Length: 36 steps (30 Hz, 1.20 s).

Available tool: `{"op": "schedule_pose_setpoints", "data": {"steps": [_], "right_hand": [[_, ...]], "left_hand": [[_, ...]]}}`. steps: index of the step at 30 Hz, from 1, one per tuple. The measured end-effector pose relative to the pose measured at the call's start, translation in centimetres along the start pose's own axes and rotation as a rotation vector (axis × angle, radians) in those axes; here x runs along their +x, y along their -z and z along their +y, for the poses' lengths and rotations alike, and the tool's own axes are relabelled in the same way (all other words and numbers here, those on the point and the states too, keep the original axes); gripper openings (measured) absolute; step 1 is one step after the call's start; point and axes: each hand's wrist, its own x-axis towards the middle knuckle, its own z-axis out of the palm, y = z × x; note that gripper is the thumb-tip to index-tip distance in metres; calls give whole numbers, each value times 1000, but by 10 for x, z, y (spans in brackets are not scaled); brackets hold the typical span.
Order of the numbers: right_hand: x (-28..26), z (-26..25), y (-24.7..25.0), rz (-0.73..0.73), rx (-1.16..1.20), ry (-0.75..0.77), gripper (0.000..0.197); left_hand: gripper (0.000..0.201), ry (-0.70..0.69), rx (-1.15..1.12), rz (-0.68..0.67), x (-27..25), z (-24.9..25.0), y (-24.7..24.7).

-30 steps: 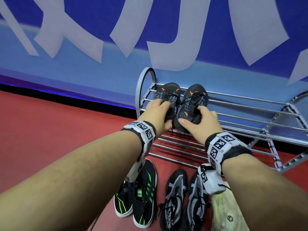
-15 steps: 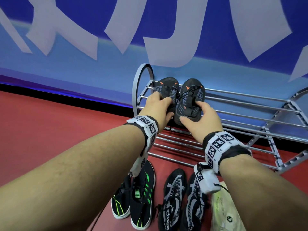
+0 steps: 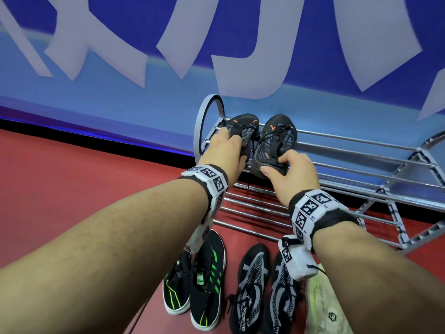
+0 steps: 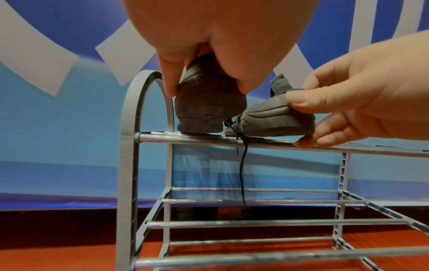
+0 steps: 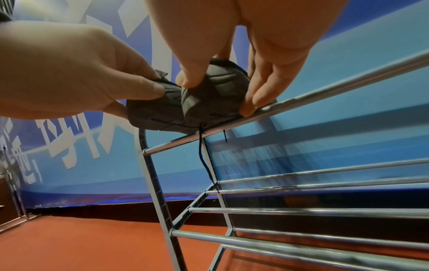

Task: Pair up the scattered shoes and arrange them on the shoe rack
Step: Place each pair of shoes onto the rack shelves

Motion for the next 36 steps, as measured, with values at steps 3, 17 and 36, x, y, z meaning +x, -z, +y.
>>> {"op": "schedule_pose_setpoints", "data": {"steps": [3,17,36], "right_hand": [[0,-1,0,5,2,11,30],[-4,-7,0,-34,-120,-29,50],[-139,-36,-102,-576,-241,183,32]], "left_hand": [[21,-6,4,29,0,-2,-1],[34,60,-9,-130,-6,-6,-9],[27,289,-119,-261,-150,-91,-39]]}}
